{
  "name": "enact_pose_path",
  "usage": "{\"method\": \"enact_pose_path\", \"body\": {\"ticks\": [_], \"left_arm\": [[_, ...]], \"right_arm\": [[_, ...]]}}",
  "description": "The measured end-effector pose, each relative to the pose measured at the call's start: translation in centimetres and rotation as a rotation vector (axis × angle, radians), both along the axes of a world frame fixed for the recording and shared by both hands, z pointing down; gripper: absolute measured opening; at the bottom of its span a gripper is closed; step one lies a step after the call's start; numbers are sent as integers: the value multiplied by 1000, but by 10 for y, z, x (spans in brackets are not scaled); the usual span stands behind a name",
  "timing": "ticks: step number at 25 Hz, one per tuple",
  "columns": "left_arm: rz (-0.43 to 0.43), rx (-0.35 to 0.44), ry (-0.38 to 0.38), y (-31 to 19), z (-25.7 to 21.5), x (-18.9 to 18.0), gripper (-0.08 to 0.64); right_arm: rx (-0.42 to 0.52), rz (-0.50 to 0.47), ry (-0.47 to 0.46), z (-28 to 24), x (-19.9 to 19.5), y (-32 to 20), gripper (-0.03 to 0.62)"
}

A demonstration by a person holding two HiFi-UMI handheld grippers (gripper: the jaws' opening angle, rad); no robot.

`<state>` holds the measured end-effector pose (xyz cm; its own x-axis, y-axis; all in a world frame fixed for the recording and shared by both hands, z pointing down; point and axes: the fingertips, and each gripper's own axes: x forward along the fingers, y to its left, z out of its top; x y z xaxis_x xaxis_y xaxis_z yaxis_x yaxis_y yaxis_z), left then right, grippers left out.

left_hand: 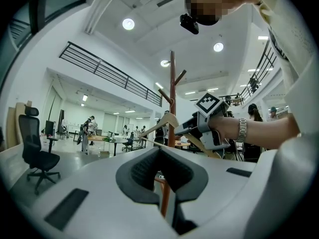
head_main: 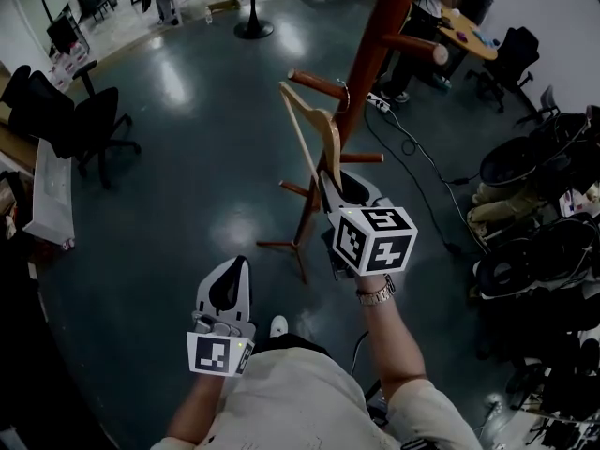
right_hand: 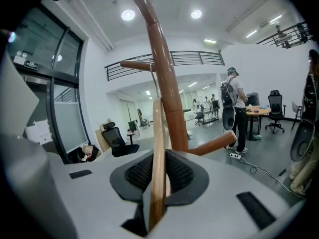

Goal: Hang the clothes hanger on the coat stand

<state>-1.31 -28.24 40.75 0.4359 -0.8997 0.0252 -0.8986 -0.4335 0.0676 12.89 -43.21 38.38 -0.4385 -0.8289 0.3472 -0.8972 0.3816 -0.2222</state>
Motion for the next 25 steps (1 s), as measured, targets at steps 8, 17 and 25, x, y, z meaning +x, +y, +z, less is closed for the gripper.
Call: {"method": "enact_pose_path", "body": {"ticks": [8, 17, 25], "left_arm": [[-17, -2, -28, 5, 9, -1, 12], [-19, 23, -47, 16, 14, -6, 12], [-48, 15, 1, 18, 6, -10, 12]], "right_arm": [[10, 6, -1, 7, 3, -3, 67], [18, 25, 24, 13, 0, -4, 67], [47, 31, 42, 8, 1, 0, 69]]}}
